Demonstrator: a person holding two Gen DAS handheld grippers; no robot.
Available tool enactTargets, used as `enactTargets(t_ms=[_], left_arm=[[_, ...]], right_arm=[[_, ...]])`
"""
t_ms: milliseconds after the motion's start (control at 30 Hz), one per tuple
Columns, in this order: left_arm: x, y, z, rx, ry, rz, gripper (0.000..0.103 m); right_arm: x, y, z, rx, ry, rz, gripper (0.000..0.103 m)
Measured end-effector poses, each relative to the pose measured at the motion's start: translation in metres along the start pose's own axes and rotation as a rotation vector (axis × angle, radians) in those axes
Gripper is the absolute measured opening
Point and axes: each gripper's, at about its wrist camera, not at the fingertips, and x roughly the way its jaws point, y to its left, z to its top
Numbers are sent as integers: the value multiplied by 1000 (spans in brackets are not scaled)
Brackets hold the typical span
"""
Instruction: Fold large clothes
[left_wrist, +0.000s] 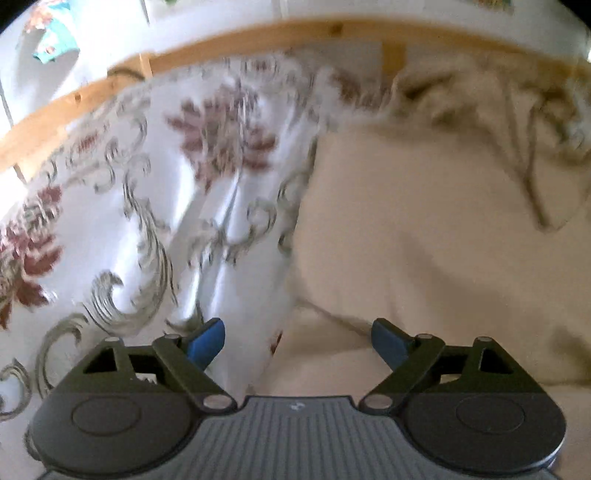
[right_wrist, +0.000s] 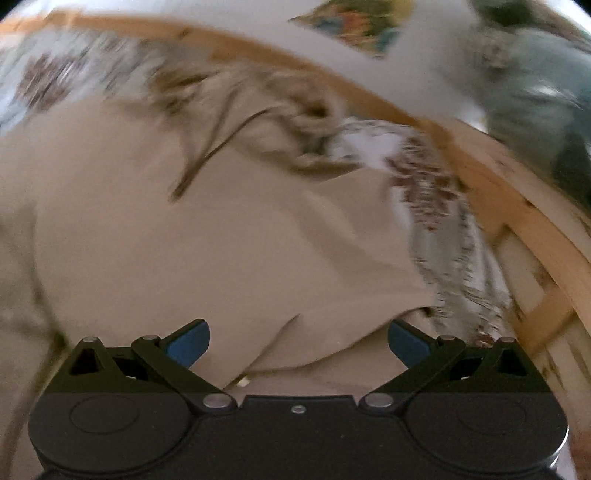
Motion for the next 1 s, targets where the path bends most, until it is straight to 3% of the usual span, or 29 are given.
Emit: enactTargets(t_ms=[200, 333, 500, 667, 867, 1000], left_arm=[[5, -2, -1, -39, 26, -4, 90], [-14, 10, 16, -142, -51, -83, 94], [-15, 11, 70, -88, -163, -97, 98], [15, -5, 139, -30, -251, -139, 100], [81, -56, 210, 73, -252, -177, 95], [114, -85, 242, 126, -214, -152, 82]], right_arm=[[2, 6, 0, -16, 22, -9, 102], [-16, -8, 6, 61, -112, -14, 102], [-16, -10, 16, 89, -246, -39, 102], [10, -12, 40, 41, -357, -132, 102], [45, -41, 76, 246, -375, -145, 101], [62, -60, 87, 317, -346, -127, 84]])
